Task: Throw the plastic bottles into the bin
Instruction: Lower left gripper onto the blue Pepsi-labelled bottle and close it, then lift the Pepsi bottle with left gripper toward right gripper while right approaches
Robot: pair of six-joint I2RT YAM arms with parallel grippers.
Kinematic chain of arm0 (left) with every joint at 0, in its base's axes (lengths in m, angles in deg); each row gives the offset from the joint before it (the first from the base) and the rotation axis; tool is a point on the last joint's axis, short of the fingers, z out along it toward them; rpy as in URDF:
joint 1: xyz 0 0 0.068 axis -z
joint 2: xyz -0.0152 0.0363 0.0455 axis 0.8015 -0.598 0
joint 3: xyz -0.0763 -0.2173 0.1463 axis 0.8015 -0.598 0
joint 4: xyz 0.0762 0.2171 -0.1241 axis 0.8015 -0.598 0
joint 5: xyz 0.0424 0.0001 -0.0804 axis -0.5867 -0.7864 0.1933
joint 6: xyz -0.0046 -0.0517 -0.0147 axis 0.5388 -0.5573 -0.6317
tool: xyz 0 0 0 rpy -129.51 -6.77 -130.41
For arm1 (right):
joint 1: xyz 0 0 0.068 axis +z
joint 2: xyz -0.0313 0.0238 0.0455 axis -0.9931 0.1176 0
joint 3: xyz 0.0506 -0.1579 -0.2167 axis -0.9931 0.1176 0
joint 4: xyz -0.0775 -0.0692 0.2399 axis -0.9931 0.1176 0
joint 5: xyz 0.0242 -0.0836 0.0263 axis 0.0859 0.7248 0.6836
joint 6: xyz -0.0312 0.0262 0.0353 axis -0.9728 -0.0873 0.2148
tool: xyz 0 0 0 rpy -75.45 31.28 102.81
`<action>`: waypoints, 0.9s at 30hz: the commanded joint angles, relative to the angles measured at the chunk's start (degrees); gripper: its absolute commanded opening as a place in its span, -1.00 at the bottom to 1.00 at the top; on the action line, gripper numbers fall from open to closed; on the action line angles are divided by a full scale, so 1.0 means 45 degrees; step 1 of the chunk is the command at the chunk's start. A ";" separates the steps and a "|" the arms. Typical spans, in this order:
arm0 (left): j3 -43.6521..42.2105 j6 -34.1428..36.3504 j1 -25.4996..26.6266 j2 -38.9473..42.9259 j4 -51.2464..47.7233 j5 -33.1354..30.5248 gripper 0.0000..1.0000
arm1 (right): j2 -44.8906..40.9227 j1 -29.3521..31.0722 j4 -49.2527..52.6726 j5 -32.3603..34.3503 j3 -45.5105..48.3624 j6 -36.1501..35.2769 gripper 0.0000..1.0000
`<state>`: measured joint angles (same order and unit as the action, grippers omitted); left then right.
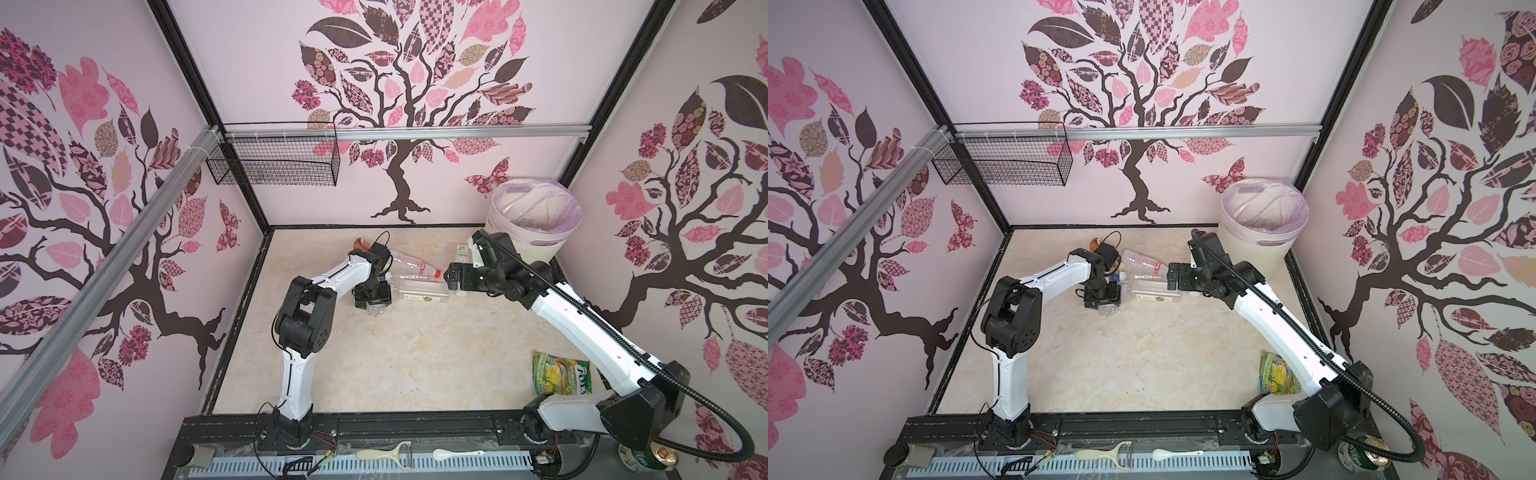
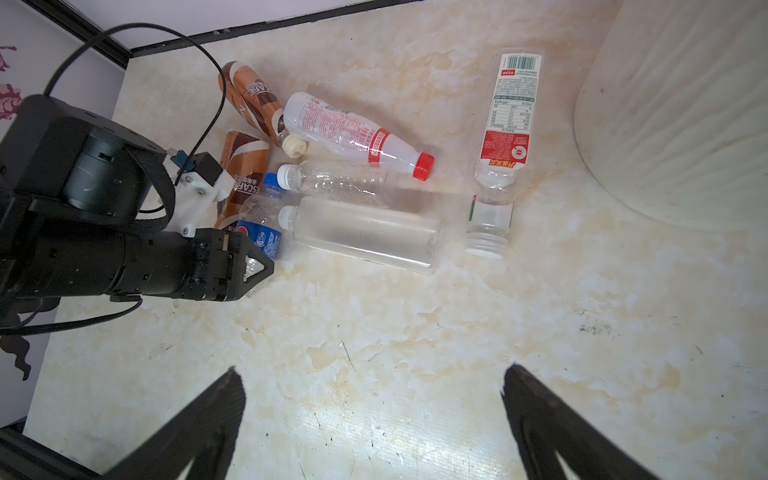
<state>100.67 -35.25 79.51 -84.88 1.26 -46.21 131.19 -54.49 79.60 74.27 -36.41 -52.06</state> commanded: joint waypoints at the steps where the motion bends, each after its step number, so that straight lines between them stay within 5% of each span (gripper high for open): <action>1: 0.0117 0.0255 -0.0035 0.0265 0.0273 0.0073 0.26 | -0.0325 0.0017 -0.0092 -0.0147 -0.0065 0.0467 0.99; 27: -0.1218 -0.0110 0.0522 0.4891 0.2894 0.3866 0.14 | 0.0640 -0.0471 -0.0106 -0.2129 -0.1442 0.2415 0.99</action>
<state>94.95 -35.51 80.85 -65.61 9.87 -31.77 132.74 -55.30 78.61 67.19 -38.84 -44.43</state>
